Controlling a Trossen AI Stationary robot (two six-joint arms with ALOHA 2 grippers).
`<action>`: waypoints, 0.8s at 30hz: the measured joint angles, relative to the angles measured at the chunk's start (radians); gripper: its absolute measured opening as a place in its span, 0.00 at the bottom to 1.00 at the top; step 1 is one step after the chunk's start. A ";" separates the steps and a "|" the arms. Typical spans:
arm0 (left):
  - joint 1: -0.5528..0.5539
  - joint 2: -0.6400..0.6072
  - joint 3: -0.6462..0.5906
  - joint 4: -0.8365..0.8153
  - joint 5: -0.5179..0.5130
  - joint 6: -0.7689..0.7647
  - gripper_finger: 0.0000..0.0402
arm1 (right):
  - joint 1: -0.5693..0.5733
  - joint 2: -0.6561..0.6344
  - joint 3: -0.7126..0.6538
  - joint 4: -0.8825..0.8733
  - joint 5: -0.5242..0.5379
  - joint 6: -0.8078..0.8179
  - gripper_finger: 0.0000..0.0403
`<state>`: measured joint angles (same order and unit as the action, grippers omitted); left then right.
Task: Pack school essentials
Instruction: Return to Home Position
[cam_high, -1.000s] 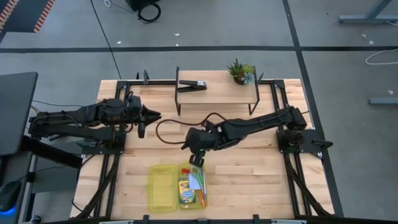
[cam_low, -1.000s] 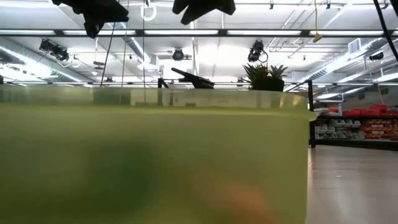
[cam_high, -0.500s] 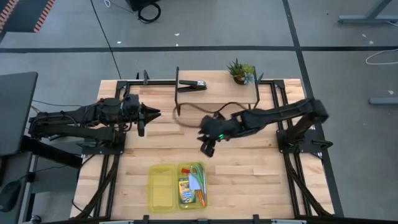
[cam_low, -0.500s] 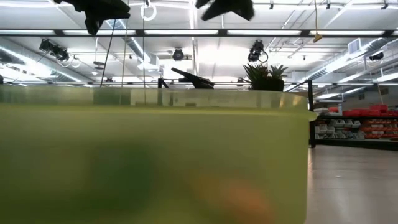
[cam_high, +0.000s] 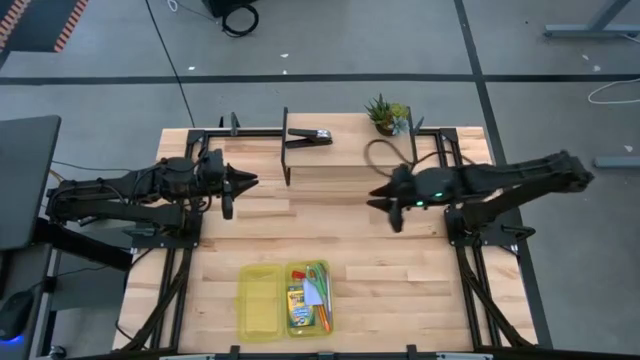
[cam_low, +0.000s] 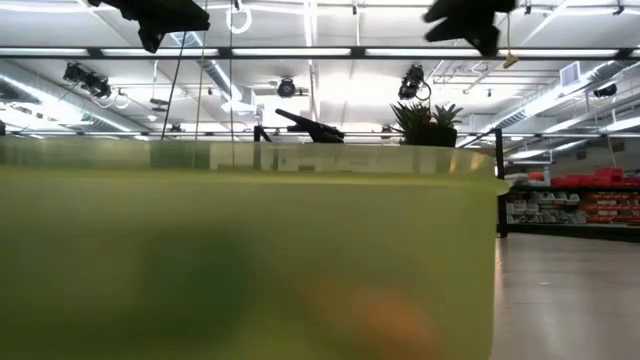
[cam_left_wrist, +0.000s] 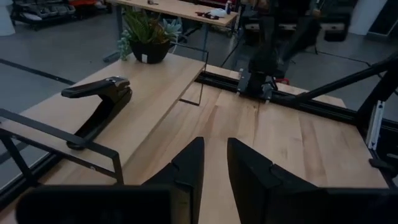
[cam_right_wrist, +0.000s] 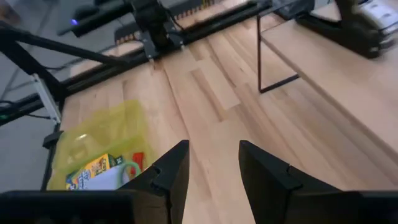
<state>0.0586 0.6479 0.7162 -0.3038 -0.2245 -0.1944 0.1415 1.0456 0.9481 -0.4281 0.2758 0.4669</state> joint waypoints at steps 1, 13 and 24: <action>0.000 0.000 0.000 0.000 0.000 -0.001 0.20 | -0.004 -0.047 -0.032 0.005 -0.005 -0.010 0.36; 0.000 0.000 0.000 0.000 0.000 -0.003 0.20 | -0.038 -0.478 -0.224 0.024 -0.011 -0.074 0.36; 0.000 0.000 0.000 0.000 0.000 -0.002 0.20 | -0.041 -0.681 -0.316 0.056 -0.009 -0.032 0.36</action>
<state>0.0586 0.6479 0.7162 -0.3038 -0.2241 -0.1967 0.1001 0.3648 0.6319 -0.3722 0.2671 0.4345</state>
